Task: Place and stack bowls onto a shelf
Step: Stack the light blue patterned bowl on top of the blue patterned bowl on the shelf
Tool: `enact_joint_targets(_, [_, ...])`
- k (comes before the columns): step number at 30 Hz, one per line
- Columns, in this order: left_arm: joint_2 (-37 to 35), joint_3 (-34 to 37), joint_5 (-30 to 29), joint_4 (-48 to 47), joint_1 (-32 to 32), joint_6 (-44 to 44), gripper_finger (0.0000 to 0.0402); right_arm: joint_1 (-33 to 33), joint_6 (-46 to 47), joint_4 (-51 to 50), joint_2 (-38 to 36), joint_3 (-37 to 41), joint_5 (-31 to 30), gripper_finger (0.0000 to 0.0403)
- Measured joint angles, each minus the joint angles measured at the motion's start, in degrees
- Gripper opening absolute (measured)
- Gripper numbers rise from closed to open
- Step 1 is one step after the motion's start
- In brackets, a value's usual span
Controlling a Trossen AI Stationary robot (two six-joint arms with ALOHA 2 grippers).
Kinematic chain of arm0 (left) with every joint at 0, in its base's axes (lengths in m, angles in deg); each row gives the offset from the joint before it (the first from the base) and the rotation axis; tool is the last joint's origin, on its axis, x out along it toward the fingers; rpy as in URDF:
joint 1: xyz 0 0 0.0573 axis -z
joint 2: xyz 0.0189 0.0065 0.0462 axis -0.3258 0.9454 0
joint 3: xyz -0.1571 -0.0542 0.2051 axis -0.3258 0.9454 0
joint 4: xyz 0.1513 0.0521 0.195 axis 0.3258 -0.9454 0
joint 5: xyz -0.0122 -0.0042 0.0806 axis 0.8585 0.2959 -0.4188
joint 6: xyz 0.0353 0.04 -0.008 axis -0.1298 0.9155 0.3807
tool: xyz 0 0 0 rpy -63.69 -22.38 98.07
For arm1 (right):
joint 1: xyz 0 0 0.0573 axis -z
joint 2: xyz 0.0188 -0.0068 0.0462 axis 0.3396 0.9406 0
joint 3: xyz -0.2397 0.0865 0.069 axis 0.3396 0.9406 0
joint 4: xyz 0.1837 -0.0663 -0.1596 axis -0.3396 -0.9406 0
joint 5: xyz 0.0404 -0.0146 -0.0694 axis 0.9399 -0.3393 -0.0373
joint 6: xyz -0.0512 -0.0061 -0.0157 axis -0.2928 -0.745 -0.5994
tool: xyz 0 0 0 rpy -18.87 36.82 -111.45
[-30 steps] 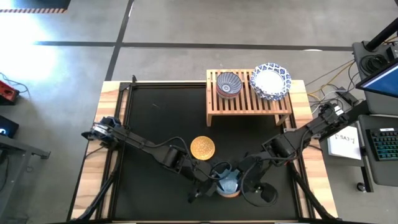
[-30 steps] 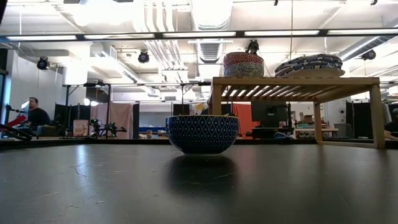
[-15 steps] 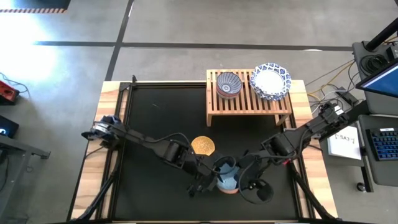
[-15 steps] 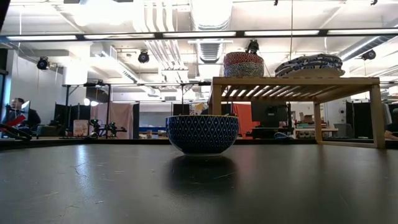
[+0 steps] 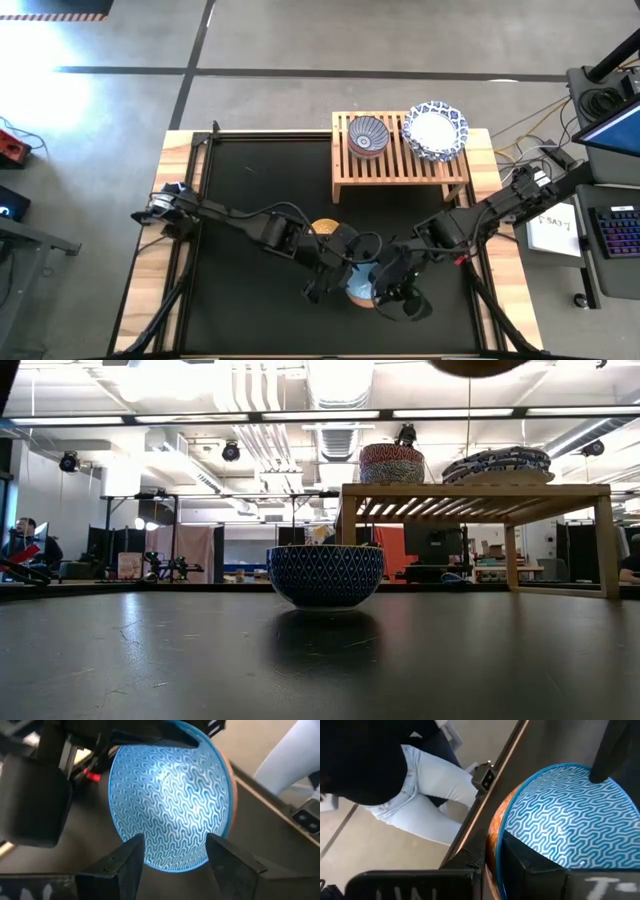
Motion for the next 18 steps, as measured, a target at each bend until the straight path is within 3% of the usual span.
enact_joint_targets(6, [0.04,-2.65,-5.96,-5.07,-0.05,-2.29,0.0197,4.1,-3.0,-6.68,-0.55,-1.44,-1.01,0.0028])
enact_joint_targets(11, [0.09,-4.49,-7.67,-9.0,0.28,-3.18,0.0197,8.48,-5.7,-14.06,-0.61,-3.44,-3.37,0.0028])
enact_joint_targets(18, [0.11,-4.7,-8.64,-10.41,0.07,-5.17,0.0197,13.37,-10.43,-25.64,-0.7,-7.54,-12.65,0.0028])
